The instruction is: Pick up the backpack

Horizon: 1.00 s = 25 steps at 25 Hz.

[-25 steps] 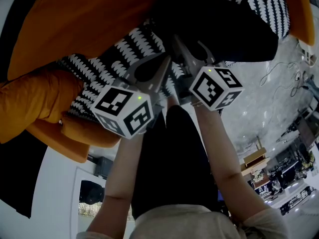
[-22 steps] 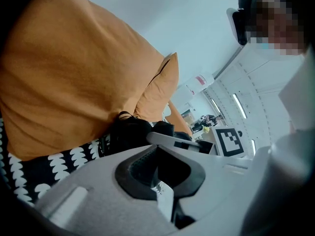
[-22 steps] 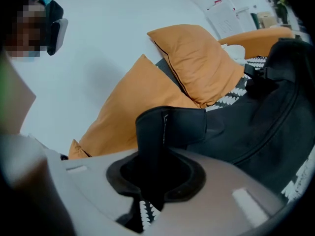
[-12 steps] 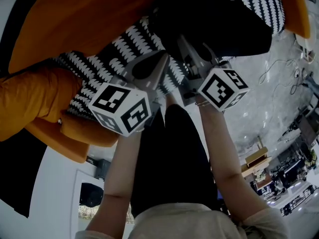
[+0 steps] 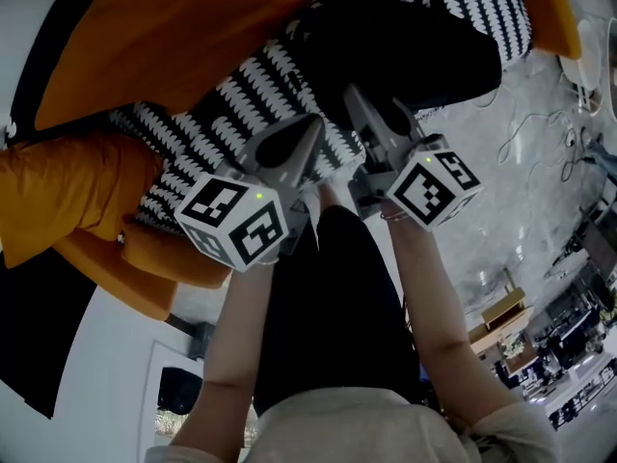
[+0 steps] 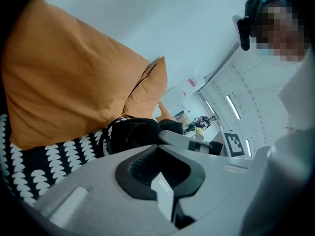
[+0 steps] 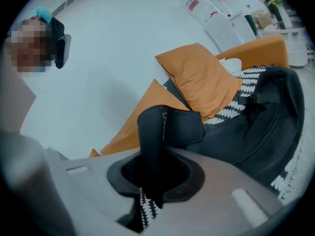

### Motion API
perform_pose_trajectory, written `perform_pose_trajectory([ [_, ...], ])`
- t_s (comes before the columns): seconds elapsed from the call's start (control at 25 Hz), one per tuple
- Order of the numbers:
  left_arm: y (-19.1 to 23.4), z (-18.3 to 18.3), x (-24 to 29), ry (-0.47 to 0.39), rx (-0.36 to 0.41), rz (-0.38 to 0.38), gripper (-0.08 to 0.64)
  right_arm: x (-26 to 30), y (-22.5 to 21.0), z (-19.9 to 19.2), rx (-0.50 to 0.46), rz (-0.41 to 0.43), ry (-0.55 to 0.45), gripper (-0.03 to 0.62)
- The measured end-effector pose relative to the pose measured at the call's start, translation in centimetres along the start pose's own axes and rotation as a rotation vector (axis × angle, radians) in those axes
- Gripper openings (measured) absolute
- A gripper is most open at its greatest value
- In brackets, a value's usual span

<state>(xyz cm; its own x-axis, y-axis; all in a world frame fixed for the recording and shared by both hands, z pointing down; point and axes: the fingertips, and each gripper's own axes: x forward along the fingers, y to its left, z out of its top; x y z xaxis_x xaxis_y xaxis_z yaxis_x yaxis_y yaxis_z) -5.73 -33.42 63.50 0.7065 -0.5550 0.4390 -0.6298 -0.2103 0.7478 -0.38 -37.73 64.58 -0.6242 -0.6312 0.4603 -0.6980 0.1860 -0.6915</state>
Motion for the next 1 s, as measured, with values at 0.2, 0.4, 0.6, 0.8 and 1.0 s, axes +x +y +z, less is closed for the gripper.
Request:
perform_pose_trajectory([
  [0.2,-2.7,0.5,-1.1,0.004,0.045,-0.021,0.004,-2.5,2.6,0.1,0.011,0.032,-0.018,0.058],
  [0.4,-6.0,1.3,-1.7,0.002,0.075,-0.029,0.005,-5.6,3.9,1.8,0.029,0.056,-0.041,0.057],
  [0.6,-9.0,2.2,-3.3,-0.004,0.12,-0.034,0.005,-7.9,5.7,3.8,0.015,0.086,-0.074,0.055],
  [0.8,-11.7,2.1,-4.9,-0.015,0.133,-0.047,0.005,-10.2,7.3,4.9,0.025,0.111,-0.113,0.054],
  [1.0,-14.3,2.1,-6.6,-0.028,0.149,-0.057,0.005,-12.6,8.5,6.1,0.033,0.112,-0.156,0.054],
])
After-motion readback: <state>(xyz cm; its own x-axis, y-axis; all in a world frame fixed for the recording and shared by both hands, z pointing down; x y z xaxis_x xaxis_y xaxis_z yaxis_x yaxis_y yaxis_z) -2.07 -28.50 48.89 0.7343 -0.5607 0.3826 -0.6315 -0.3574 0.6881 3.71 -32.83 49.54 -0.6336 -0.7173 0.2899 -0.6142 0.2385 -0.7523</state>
